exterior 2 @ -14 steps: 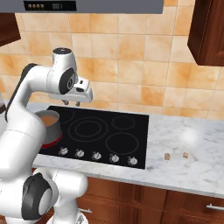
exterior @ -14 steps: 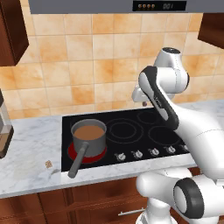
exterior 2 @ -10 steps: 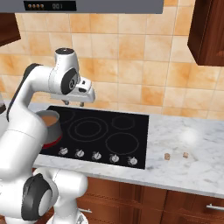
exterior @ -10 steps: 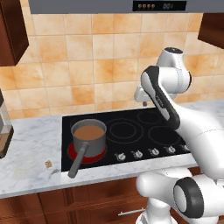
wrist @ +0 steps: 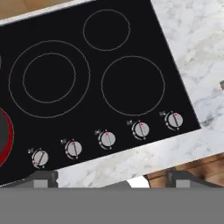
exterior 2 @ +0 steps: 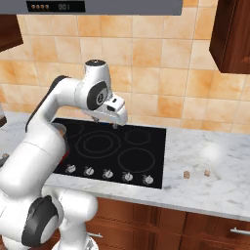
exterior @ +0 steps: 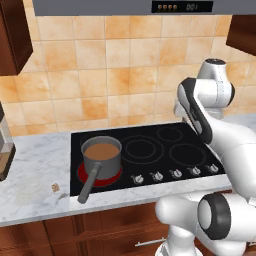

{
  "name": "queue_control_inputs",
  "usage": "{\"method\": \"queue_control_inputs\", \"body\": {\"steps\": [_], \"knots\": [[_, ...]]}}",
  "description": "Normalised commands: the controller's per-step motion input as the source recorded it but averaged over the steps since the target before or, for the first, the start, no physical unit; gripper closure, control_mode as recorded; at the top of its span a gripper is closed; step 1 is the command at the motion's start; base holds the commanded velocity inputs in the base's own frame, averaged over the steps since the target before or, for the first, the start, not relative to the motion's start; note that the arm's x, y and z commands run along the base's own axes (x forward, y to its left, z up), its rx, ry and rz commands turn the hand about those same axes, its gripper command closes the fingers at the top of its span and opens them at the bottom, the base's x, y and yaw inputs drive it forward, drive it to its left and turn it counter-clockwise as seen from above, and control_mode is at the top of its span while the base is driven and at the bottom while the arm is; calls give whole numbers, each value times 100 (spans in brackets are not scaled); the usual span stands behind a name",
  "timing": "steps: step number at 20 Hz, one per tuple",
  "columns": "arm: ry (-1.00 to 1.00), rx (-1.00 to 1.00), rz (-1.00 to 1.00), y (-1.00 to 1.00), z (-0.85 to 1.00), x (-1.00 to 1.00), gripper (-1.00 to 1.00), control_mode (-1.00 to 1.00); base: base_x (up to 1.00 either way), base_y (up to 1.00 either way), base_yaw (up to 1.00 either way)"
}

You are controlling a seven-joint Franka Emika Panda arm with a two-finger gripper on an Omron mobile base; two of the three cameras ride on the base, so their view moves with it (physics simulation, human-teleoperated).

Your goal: Pick up the sugar cube(s) and place them in the saucepan with hot chocolate.

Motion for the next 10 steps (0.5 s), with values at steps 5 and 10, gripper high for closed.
{"method": "queue_control_inputs", "body": {"steps": [5, 10], "knots": [[14, 0, -35, -90, -37, 0, -100, -100, 0, 0, 0], [11, 2, -26, -92, -26, 0, -100, -100, 0, 0, 0]]}}
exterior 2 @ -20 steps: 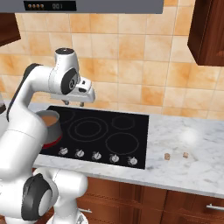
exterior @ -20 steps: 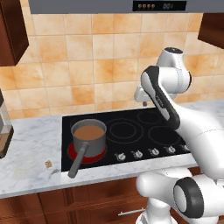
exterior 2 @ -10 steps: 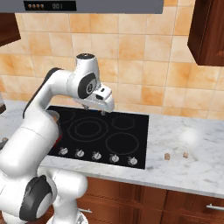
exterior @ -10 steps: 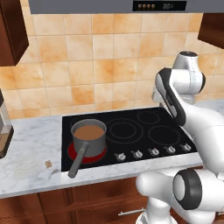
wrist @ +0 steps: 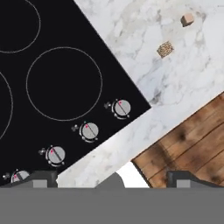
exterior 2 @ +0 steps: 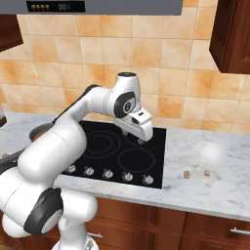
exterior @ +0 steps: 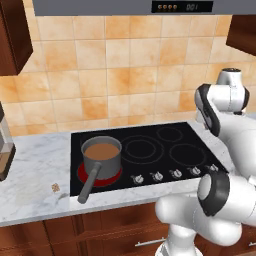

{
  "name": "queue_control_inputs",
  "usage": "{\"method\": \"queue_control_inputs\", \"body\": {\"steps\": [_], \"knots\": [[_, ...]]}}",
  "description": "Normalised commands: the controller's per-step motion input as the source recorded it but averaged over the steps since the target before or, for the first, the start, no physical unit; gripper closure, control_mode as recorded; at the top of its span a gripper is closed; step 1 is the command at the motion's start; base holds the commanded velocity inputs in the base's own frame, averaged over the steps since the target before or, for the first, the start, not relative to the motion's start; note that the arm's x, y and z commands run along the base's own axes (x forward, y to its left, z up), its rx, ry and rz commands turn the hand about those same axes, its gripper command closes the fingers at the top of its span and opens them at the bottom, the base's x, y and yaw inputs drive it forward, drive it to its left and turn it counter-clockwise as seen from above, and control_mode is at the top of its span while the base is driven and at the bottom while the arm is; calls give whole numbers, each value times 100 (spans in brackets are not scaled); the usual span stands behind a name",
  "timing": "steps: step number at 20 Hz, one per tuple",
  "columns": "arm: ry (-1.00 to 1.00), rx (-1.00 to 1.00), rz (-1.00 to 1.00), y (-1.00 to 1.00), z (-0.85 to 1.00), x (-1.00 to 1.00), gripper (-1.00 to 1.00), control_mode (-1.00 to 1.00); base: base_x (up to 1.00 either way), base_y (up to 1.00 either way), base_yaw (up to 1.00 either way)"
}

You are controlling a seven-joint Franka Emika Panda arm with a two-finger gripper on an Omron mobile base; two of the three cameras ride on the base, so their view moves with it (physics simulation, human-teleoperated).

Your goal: Pick up the sugar cube(s) and place them in the saucepan with hot chocolate.

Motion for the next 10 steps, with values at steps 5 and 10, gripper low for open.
{"method": "queue_control_inputs", "body": {"steps": [5, 10], "knots": [[4, 10, -14, -78, -11, 3, -100, -100, 0, 0, 0], [6, 3, -13, -61, -30, 0, -100, -100, 0, 0, 0]]}}
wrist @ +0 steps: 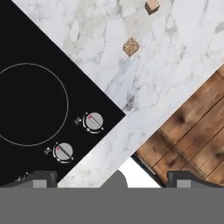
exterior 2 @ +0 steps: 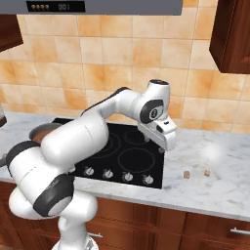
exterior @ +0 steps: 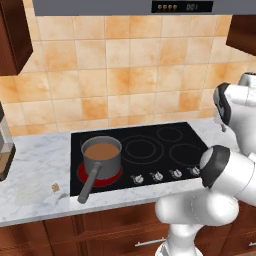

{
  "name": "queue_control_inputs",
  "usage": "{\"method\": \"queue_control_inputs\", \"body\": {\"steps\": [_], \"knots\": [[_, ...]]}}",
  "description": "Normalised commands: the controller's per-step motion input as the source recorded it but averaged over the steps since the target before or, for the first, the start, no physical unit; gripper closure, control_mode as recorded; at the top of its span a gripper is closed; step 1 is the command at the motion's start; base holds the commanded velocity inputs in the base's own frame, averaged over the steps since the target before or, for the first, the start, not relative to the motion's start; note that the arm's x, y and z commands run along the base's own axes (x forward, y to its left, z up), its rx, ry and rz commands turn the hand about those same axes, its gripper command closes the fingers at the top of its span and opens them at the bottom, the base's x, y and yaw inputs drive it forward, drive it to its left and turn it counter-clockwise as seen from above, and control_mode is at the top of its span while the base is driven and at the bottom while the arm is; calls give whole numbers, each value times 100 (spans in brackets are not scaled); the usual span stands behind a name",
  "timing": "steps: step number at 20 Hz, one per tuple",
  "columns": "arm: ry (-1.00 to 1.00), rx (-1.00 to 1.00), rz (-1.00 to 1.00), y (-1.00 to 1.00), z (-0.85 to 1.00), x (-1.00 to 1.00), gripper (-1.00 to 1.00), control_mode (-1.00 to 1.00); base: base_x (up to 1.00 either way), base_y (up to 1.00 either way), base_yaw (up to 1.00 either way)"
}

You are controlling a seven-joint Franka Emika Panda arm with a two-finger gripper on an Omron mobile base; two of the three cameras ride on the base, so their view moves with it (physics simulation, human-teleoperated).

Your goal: Pick up the sugar cube(s) and place them in the saucepan with hot chocolate.

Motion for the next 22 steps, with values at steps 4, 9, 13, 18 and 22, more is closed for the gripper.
{"method": "queue_control_inputs", "body": {"steps": [4, 9, 13, 18, 22], "knots": [[2, 2, -12, -50, -32, 0, -100, -100, 0, 0, 0], [0, 3, -6, -25, -31, 0, -100, -100, 0, 0, 0], [0, 0, -1, -36, -36, 1, -100, -100, 0, 0, 0], [1, 0, -5, -58, -31, 15, -100, -100, 0, 0, 0], [0, 0, 0, -56, -35, 33, -100, -100, 0, 0, 0]]}}
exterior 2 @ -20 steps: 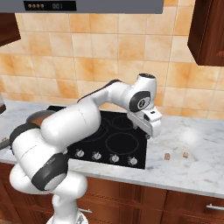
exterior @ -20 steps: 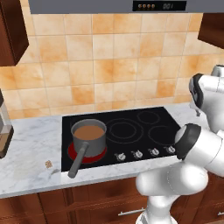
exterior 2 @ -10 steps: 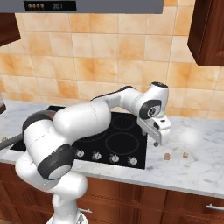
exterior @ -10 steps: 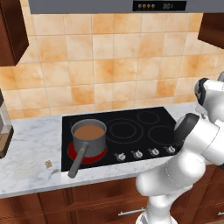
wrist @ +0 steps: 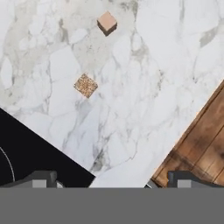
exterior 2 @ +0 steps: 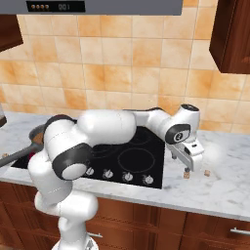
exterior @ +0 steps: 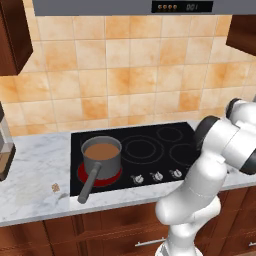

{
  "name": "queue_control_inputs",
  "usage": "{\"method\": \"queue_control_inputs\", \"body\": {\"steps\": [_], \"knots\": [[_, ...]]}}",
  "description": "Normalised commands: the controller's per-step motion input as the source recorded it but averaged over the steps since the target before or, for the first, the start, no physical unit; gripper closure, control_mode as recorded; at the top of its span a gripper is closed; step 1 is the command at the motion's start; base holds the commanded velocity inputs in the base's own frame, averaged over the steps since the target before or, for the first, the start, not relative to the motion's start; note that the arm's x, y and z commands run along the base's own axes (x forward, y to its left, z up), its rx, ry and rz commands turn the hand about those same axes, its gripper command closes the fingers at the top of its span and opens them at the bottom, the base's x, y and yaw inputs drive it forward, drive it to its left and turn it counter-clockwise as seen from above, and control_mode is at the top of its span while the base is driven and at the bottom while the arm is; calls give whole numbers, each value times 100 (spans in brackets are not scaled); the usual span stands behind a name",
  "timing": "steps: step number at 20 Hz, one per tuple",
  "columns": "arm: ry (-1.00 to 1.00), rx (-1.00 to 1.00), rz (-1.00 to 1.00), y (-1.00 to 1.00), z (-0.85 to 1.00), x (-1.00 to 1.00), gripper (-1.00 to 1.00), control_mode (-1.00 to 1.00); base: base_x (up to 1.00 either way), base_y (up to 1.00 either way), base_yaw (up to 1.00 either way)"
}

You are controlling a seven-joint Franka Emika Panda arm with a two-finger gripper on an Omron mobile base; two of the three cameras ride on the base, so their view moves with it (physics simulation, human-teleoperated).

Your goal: Pick up the sugar cube(s) and place them in the saucepan with hot chocolate.

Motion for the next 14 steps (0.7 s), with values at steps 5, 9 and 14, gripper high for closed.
{"method": "queue_control_inputs", "body": {"steps": [5, 9, 14], "knots": [[0, 0, 0, -17, -30, 25, -100, -100, 0, 0, 0], [0, 0, 0, -22, -32, 36, -100, -100, 0, 0, 0], [0, 1, 0, -11, -24, 31, -100, -100, 0, 0, 0]]}}
